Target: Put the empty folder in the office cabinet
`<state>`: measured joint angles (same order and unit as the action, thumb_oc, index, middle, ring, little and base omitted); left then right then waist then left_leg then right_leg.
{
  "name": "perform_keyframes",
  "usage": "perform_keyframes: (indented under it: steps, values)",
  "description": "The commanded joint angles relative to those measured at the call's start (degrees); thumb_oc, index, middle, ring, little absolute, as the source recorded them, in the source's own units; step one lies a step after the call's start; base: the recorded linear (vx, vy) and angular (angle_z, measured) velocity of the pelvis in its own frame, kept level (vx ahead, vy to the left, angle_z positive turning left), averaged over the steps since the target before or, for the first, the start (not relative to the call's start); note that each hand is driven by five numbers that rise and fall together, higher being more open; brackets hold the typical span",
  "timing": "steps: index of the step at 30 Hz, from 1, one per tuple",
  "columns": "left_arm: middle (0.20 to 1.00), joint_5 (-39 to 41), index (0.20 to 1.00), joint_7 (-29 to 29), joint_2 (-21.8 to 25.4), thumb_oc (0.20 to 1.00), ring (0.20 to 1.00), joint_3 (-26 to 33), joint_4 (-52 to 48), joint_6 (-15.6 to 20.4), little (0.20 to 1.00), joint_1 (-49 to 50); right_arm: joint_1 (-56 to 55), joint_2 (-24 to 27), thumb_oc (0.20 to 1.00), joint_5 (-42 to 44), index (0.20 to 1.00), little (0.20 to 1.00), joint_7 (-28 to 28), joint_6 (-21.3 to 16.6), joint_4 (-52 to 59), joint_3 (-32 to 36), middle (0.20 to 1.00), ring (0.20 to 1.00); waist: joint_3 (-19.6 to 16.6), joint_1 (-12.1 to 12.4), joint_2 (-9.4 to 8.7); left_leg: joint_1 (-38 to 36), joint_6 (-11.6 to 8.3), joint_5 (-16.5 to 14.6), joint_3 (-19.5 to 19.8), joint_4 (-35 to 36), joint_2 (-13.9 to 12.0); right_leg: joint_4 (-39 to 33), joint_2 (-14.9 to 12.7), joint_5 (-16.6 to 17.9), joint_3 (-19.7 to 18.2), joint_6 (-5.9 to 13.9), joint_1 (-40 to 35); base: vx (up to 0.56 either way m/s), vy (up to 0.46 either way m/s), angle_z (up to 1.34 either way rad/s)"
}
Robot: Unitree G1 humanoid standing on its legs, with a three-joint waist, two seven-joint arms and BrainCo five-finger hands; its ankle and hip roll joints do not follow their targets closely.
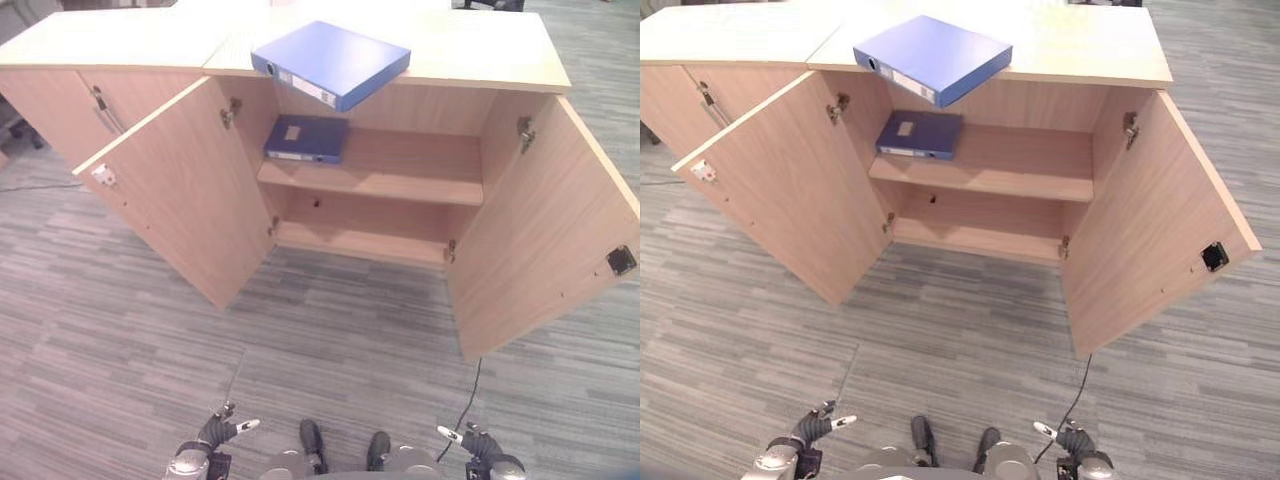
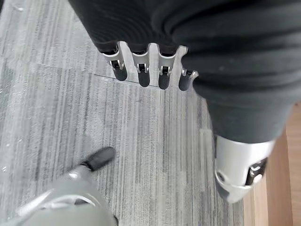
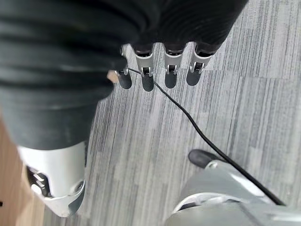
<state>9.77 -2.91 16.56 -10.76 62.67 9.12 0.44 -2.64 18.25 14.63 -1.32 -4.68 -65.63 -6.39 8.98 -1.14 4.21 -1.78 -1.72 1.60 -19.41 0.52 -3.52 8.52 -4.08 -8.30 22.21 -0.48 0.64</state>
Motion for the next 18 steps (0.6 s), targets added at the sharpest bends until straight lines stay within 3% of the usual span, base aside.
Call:
perform_keyframes:
  steps: [1, 4, 6, 8, 10, 12, 13, 16, 18]
  values:
    - [1.000, 0.0, 1.000, 0.0, -0.3, 1.000, 1.000, 0.7, -1.0, 1.3, 1.000, -2.7, 2.4, 1.7, 1.000, -0.8, 1.000, 1.000, -0.3, -1.3, 0.2, -0.7, 1.000, 1.000, 1.7, -0.4, -0.44, -2.6, -4.11, -4.3, -1.7, -5.3, -1.6, -7.3, -2.6, 8.2, 2.0, 5.10, -1.8, 0.05, -0.053, -0.03]
    - [1.000, 1.1, 1.000, 0.2, -0.4, 1.000, 1.000, 1.4, -1.3, 1.3, 1.000, -2.5, 2.8, 2.4, 1.000, -1.8, 1.000, 1.000, -0.2, -1.0, 0.4, -1.2, 1.000, 1.000, 2.0, -0.2, -0.85, -0.5, -6.52, -4.2, -3.6, -12.9, -3.9, -8.7, -3.3, 7.9, 2.4, 4.77, -3.7, 0.07, -0.054, 0.00]
    - [1.000, 1.5, 1.000, 0.5, -0.6, 1.000, 1.000, 1.9, -1.1, 1.4, 1.000, -2.3, 3.0, 3.0, 1.000, -2.1, 1.000, 1.000, -0.4, -0.9, 0.3, -1.1, 1.000, 1.000, 2.6, 0.4, -1.27, 2.2, -8.39, -1.0, -3.0, -19.5, -6.1, -10.6, -3.3, 7.7, 2.1, 4.28, -6.1, 0.11, -0.049, -0.04]
    - [1.000, 2.0, 1.000, 0.7, -0.9, 1.000, 1.000, 1.9, -0.9, 1.4, 1.000, -2.2, 3.0, 3.3, 1.000, -2.1, 1.000, 1.000, -0.5, -0.8, 0.2, -0.9, 1.000, 1.000, 2.7, 0.3, -1.35, 3.7, -9.00, 1.2, -3.9, -21.0, -8.6, -11.8, -3.6, 7.5, 2.3, 4.32, -7.4, 0.12, 0.038, -0.06]
    - [1.000, 1.9, 1.000, 0.5, -1.2, 1.000, 1.000, 1.7, -0.9, 1.3, 1.000, -2.0, 2.4, 3.6, 1.000, -1.9, 1.000, 1.000, -0.5, -0.7, 0.2, -0.6, 1.000, 1.000, 2.6, 0.3, -1.29, 4.1, -8.57, 2.3, -3.9, -18.2, -10.5, -12.3, -4.3, 7.3, 1.7, 4.64, -8.4, 0.14, 0.115, 0.15]
    - [1.000, 1.5, 1.000, 0.6, -1.5, 1.000, 1.000, 1.1, -0.7, 1.2, 1.000, -2.0, 1.7, 3.9, 1.000, -1.6, 1.000, 1.000, -0.4, -0.6, 0.5, -0.4, 1.000, 1.000, 2.2, 0.1, -0.79, 3.1, -7.73, 1.9, -0.6, -11.8, -9.2, -12.4, -4.8, 7.3, 0.4, 5.27, -8.2, 0.17, 0.155, 0.15]
    - [1.000, 1.4, 1.000, 0.8, -1.7, 1.000, 1.000, 0.7, -0.4, 1.3, 1.000, -2.0, 1.5, 4.2, 1.000, -1.4, 1.000, 1.000, -0.4, -0.7, 0.6, -0.3, 1.000, 1.000, 2.0, 0.2, -0.29, 2.8, -7.54, 2.0, 3.0, -7.7, -8.3, -12.6, -4.7, 7.1, -0.9, 5.64, -8.1, 0.17, 0.186, 0.01]
    - [1.000, 1.6, 1.000, 1.3, -2.4, 1.000, 1.000, -0.1, 0.7, 1.6, 1.000, -2.9, 1.8, 4.6, 1.000, -1.1, 1.000, 1.000, -0.3, -0.8, 1.2, -0.7, 1.000, 1.000, 1.6, 0.6, 0.75, 3.8, -8.07, 4.6, 12.5, -0.6, -7.4, -12.8, -4.6, 6.6, -4.8, 6.02, -7.8, 0.17, 0.156, -0.04]
    - [1.000, 2.1, 1.000, 1.8, -2.5, 1.000, 1.000, -0.6, 1.0, 1.8, 1.000, -4.0, 2.2, 4.6, 1.000, -1.1, 1.000, 1.000, -0.2, -0.8, 1.6, -1.5, 1.000, 1.000, 1.8, 1.2, 0.73, 7.0, -8.41, 6.7, 17.9, 3.2, -7.5, -12.9, -4.6, 5.2, -9.3, 6.04, -8.2, 0.23, 0.125, -0.22]
